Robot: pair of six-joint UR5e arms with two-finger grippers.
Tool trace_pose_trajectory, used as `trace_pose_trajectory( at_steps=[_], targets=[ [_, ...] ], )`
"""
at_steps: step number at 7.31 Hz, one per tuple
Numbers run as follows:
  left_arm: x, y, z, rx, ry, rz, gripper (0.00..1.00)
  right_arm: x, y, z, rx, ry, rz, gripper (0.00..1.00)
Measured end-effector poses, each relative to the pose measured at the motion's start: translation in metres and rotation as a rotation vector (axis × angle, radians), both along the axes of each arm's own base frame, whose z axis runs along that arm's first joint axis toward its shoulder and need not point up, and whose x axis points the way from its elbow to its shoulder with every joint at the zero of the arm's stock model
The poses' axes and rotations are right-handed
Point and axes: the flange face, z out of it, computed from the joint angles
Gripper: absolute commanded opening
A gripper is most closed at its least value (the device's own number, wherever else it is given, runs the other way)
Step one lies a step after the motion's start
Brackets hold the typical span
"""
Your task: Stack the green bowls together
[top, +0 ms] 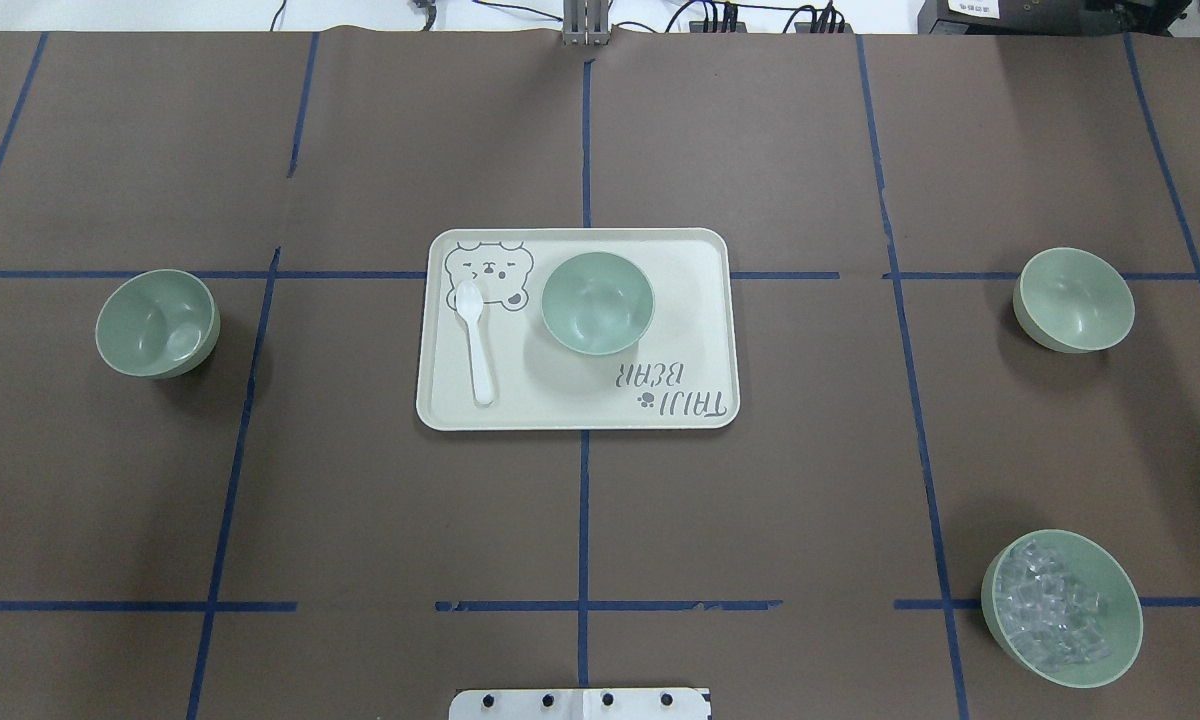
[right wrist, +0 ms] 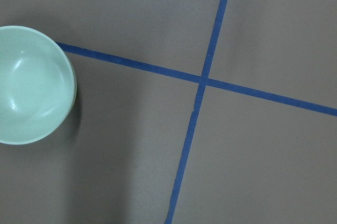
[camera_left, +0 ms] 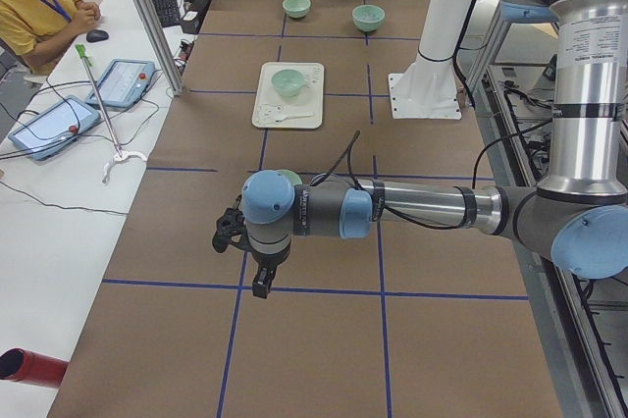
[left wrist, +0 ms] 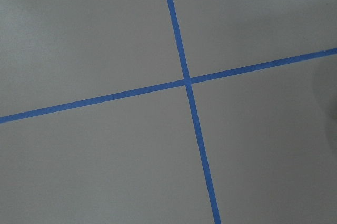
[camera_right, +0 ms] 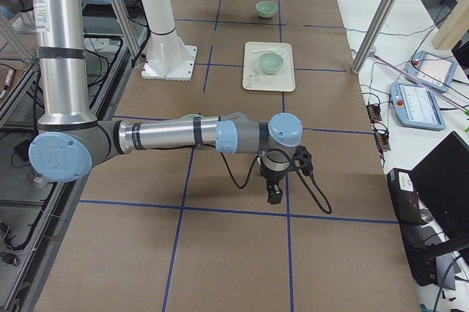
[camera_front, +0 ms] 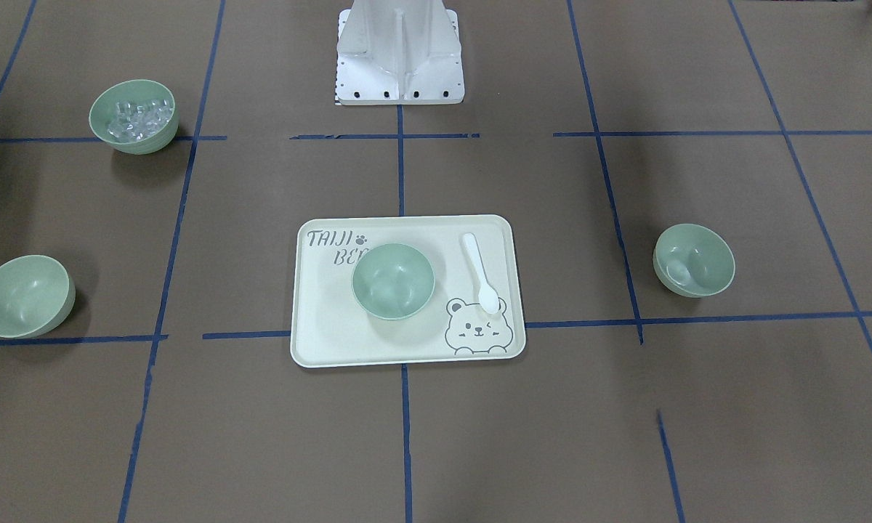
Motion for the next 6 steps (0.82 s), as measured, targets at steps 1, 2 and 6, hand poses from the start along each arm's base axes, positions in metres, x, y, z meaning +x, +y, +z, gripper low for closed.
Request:
trace_pose_trajectory(
  at_steps=[1, 2, 6],
  targets=[
    [0.000, -0.001, -0.001, 0.001, 0.000, 0.000, 1.00, 0.000, 0.000, -0.002, 0.004, 0.000, -0.001, 1.00],
    [0.000, -0.002, -0.002, 0.005, 0.000, 0.000, 1.00, 0.000, 0.000, -0.008, 0.018, -0.001, -0.002, 1.00],
    [0.001, -0.041, -0.042, 0.229, -0.013, 0.003, 1.00, -0.024, -0.032, -0.060, 0.110, 0.000, -0.031, 1.00]
  ],
)
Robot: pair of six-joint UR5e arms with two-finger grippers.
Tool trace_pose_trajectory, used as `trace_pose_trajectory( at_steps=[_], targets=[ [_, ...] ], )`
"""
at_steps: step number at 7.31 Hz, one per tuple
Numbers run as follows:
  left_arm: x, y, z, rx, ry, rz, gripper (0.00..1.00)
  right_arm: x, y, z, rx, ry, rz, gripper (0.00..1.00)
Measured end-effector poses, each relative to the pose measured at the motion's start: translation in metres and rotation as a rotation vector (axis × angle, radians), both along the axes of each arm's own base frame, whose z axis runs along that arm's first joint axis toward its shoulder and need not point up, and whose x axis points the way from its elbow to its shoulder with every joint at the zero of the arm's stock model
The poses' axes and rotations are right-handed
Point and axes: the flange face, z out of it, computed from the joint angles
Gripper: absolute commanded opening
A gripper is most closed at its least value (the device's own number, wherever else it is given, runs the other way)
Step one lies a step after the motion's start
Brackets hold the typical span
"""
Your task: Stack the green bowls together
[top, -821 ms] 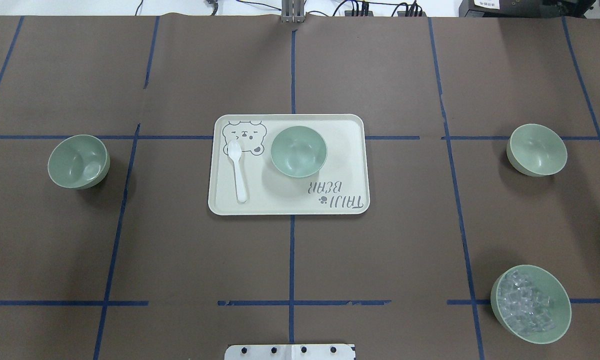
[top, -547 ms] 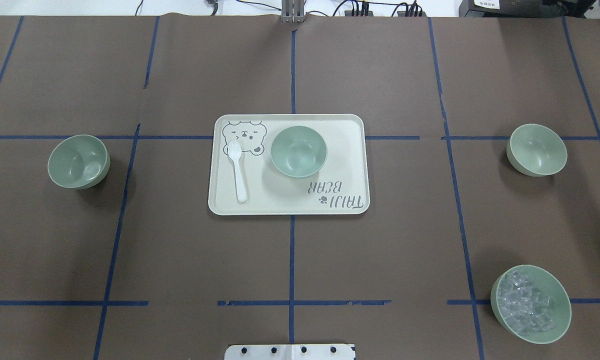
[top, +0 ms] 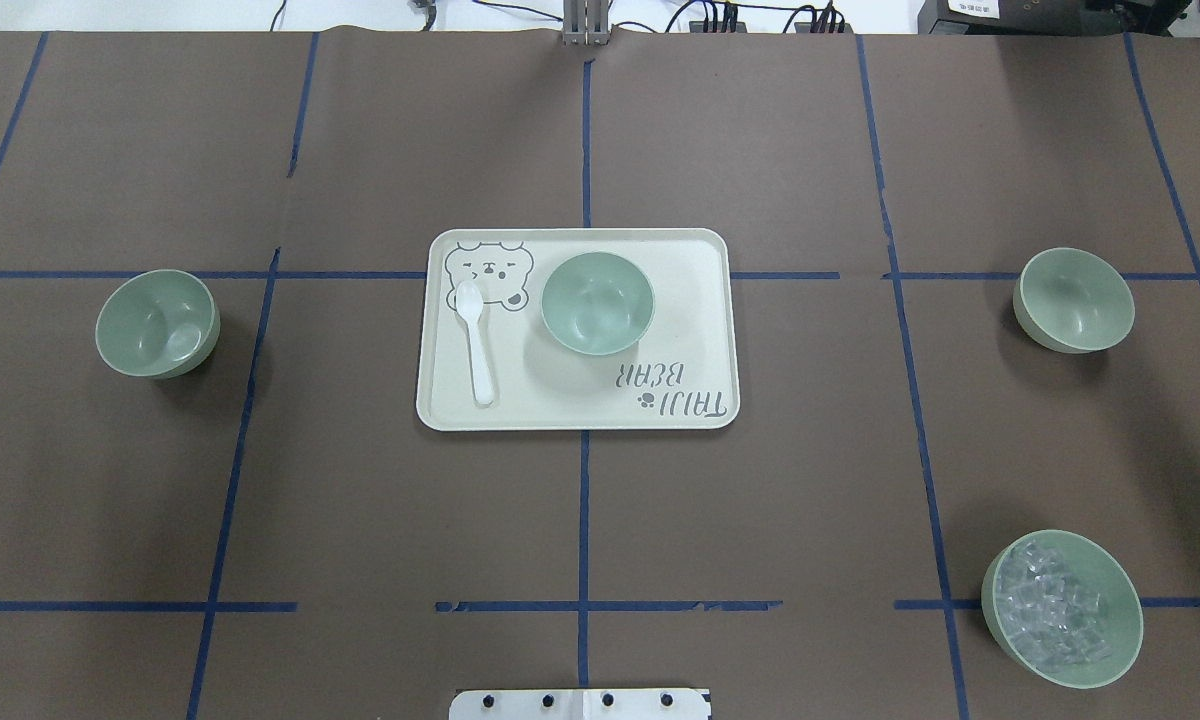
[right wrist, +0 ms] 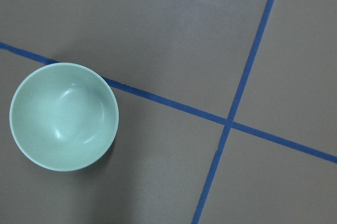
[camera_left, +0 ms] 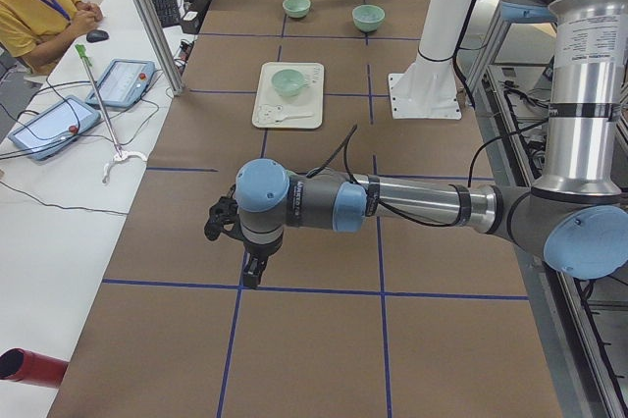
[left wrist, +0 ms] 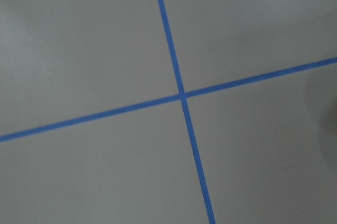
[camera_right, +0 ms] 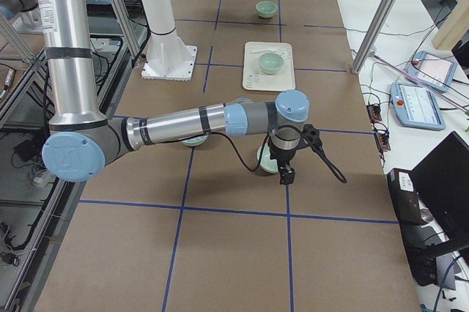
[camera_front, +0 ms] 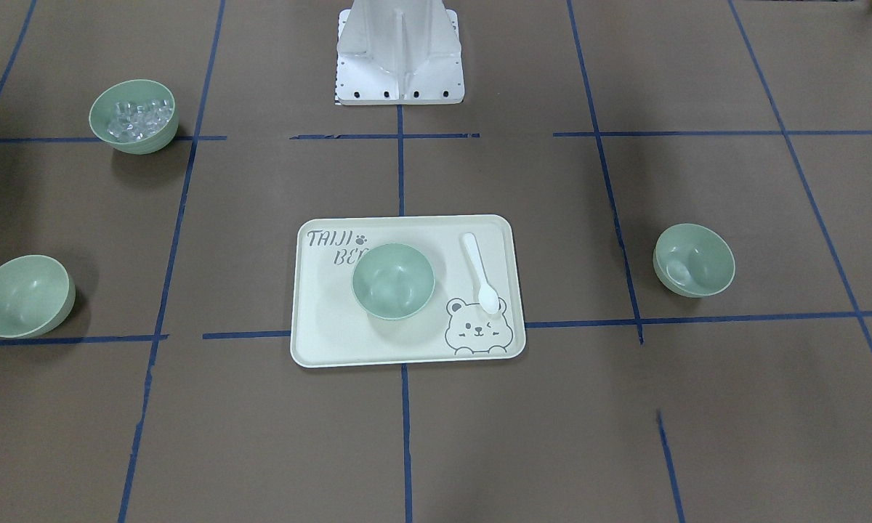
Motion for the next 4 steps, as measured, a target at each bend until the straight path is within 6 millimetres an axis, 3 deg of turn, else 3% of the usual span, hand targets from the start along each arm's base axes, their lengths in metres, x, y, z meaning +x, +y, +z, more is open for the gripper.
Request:
trace_pose_trajectory(
  at_steps=[2, 4],
  targets=[
    [0.013, -0.023, -0.005, 0.137, -0.003, 0.028, 1.00, -0.008, -0.017, -0.011, -0.008, -0.006, 0.015, 1.00],
    [0.058, -0.033, -0.017, 0.179, 0.012, 0.077, 1.00, -0.019, -0.027, -0.022, -0.001, -0.010, 0.013, 1.00]
  ],
)
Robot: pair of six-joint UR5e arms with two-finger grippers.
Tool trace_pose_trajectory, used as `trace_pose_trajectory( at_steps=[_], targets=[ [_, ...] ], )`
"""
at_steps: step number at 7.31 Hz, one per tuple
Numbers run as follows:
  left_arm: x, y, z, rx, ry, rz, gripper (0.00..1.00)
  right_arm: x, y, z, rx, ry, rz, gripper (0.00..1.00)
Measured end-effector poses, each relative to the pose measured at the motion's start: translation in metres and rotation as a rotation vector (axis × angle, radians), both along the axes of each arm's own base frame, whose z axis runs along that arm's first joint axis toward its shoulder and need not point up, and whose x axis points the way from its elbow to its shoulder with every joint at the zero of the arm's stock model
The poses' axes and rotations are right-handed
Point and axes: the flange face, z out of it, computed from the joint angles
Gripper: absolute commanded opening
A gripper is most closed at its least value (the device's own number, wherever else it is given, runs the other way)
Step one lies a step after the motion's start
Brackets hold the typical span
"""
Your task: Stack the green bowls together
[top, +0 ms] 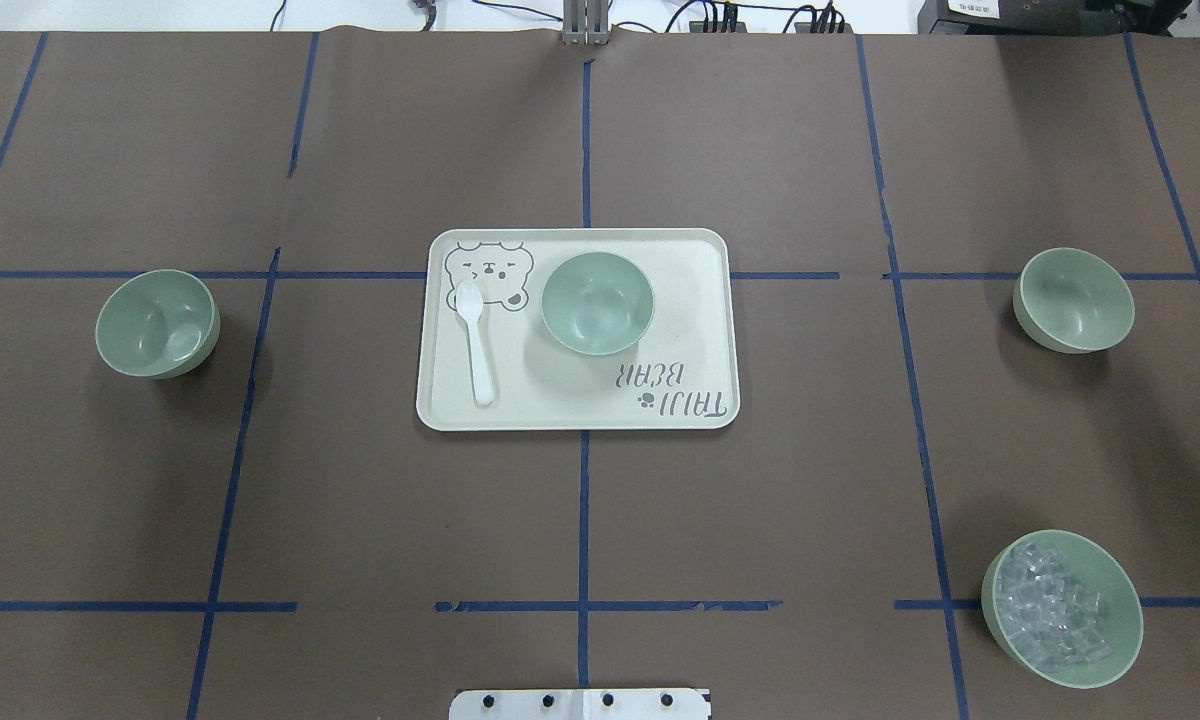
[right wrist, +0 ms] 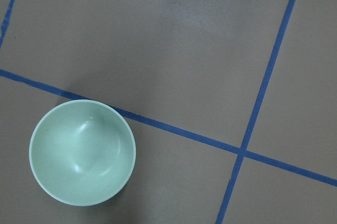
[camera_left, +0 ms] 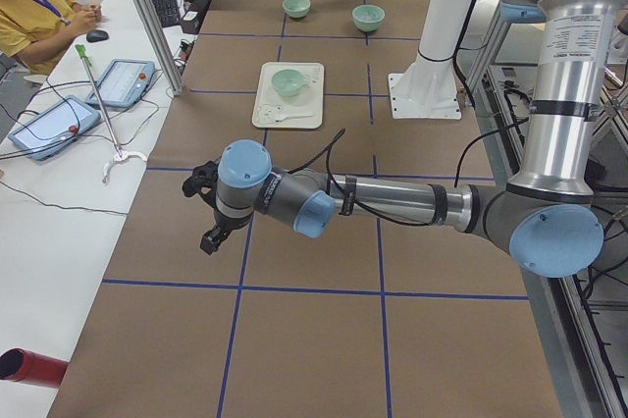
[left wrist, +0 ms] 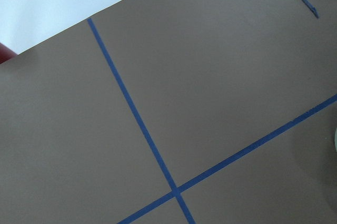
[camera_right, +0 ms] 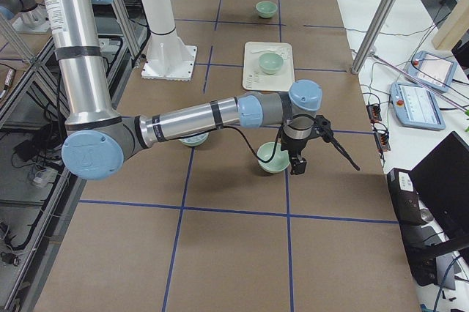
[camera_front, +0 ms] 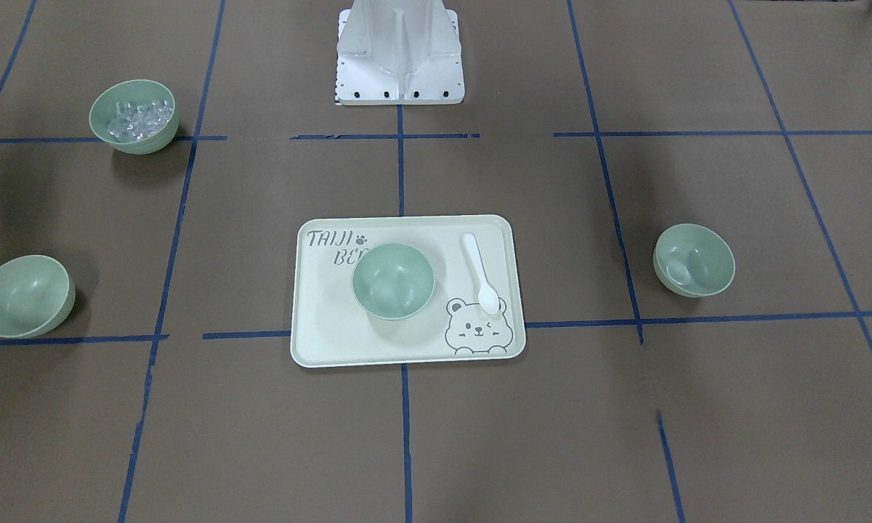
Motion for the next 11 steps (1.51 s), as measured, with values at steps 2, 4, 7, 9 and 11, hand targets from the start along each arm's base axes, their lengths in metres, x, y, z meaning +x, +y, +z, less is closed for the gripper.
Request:
trace_pose_trajectory(
  at_steps=[2, 4, 7, 9, 11],
  targets=[
    [0.074, -0.001, -0.017, -0.186, 0.085, -0.080, 1.00, -0.016, -0.005, -0.008, -0.014, -0.004, 0.003, 1.00],
    [0.129, 0.004, -0.018, -0.325, 0.089, -0.219, 0.99, -0.021, -0.006, -0.010, -0.019, -0.005, 0.003, 1.00],
    [0.230, 0.023, -0.019, -0.424, 0.109, -0.361, 0.93, -0.021, -0.005, -0.012, -0.016, -0.006, 0.003, 1.00],
    [0.271, 0.037, -0.017, -0.448, 0.106, -0.375, 0.67, -0.021, -0.005, -0.012, -0.014, -0.007, 0.003, 1.00],
    [0.295, 0.048, -0.014, -0.455, 0.095, -0.342, 0.12, -0.021, -0.005, -0.013, -0.013, -0.007, 0.003, 1.00]
  ],
)
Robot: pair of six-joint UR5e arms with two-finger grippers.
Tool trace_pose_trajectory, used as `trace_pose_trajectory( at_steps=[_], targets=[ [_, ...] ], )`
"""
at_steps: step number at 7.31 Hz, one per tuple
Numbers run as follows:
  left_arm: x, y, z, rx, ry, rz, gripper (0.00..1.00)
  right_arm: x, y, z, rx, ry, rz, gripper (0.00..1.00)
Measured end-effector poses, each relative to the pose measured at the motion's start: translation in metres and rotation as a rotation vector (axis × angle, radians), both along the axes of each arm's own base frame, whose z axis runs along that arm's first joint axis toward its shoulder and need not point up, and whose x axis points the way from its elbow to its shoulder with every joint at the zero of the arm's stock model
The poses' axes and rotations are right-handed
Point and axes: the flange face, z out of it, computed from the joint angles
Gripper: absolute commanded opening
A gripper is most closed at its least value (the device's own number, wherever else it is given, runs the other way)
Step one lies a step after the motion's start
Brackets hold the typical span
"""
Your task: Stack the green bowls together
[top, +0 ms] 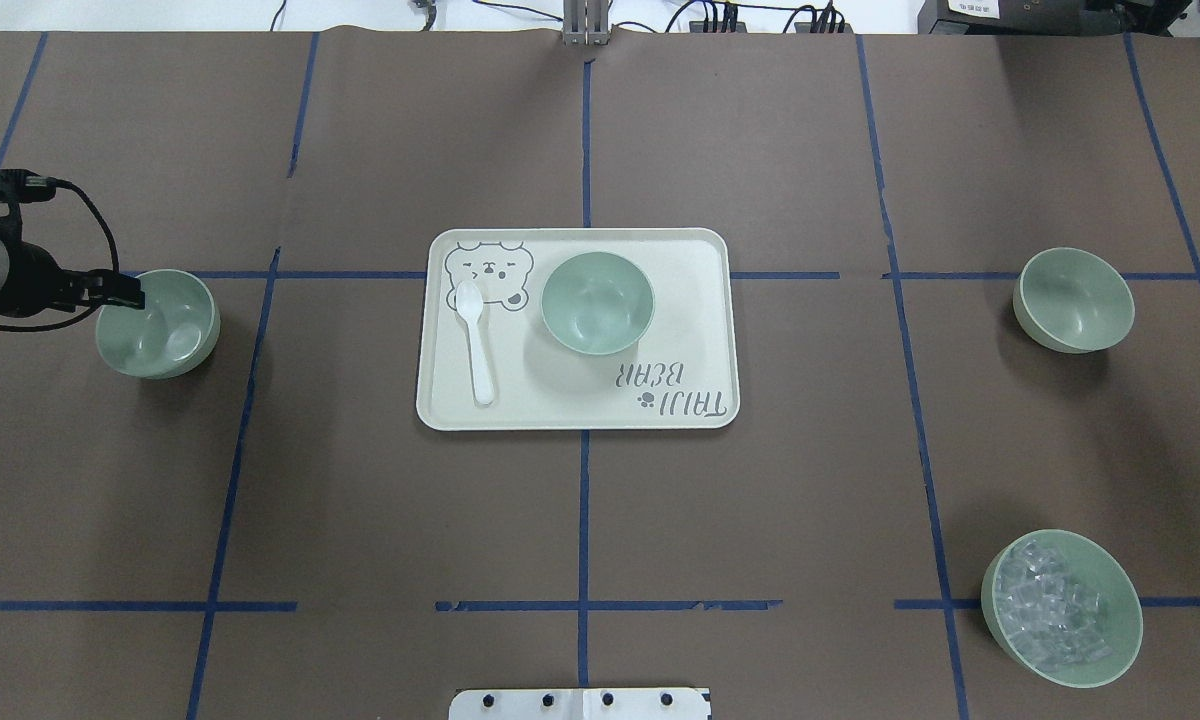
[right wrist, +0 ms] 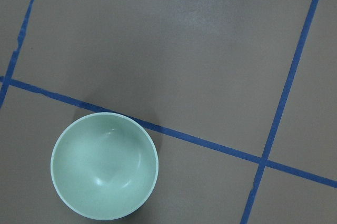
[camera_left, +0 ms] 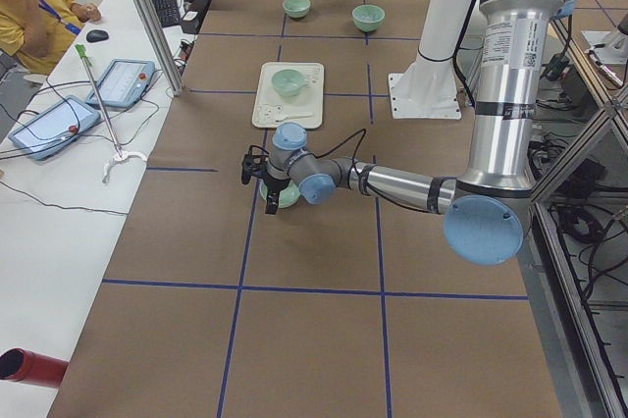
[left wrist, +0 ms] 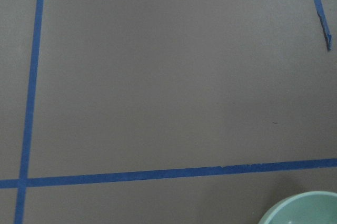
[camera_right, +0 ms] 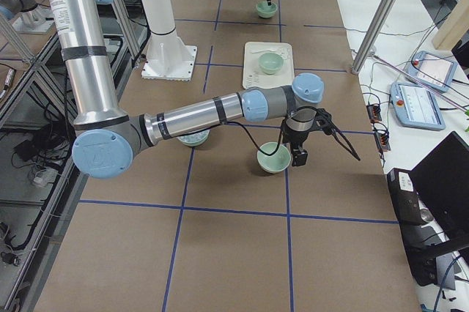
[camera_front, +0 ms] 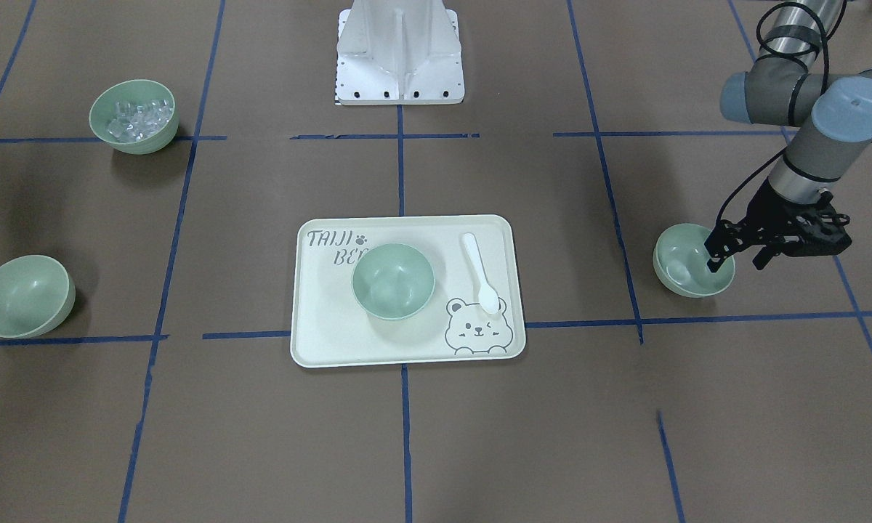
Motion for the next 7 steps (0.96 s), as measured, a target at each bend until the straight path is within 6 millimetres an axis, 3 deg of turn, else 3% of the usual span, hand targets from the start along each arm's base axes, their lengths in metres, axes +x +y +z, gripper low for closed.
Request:
trace_pose_trajectory(
  at_steps=[1, 3, 4, 6, 7],
  targets=[
    [0.006, 0.003, 0.004, -0.006, -0.003, 0.013, 0.00, 0.000, 0.000, 0.000, 0.001, 0.000, 0.000, 1.00],
    [0.009, 0.005, 0.008, -0.005, -0.004, 0.024, 0.00, 0.000, 0.000, -0.001, 0.002, 0.000, 0.000, 1.00],
    [0.008, 0.005, -0.003, 0.008, 0.007, 0.027, 0.00, 0.000, 0.000, -0.002, 0.003, -0.001, 0.000, 1.00],
    [0.013, 0.000, -0.049, 0.031, 0.046, 0.041, 0.00, 0.000, 0.000, -0.002, 0.004, -0.001, 0.001, 1.00],
    [0.023, -0.013, -0.097, 0.039, 0.062, 0.041, 0.00, 0.000, 0.000, -0.003, 0.006, -0.001, 0.001, 1.00]
  ],
)
